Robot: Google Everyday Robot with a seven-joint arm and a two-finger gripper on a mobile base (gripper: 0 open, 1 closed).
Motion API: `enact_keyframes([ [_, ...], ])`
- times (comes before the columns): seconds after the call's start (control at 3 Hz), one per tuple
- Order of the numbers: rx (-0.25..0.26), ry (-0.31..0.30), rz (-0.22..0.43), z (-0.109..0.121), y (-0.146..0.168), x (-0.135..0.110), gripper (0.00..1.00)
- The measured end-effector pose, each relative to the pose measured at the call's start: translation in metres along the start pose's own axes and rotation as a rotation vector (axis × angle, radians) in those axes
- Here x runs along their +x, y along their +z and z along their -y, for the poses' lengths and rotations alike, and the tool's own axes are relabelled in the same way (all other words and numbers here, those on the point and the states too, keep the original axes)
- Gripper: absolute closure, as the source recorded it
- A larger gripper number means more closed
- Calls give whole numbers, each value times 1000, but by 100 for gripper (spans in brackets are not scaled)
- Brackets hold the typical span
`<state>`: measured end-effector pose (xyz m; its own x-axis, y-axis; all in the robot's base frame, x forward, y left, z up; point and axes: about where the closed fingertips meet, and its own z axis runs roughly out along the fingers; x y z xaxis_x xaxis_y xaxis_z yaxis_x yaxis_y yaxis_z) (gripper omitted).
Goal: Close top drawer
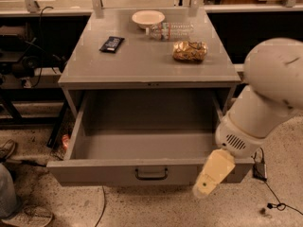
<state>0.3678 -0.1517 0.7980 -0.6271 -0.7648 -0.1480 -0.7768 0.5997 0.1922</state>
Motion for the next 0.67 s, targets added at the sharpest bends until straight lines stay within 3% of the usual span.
enact_keyframes([
  [0.67,-2,5,-6,-2,4,3,0],
])
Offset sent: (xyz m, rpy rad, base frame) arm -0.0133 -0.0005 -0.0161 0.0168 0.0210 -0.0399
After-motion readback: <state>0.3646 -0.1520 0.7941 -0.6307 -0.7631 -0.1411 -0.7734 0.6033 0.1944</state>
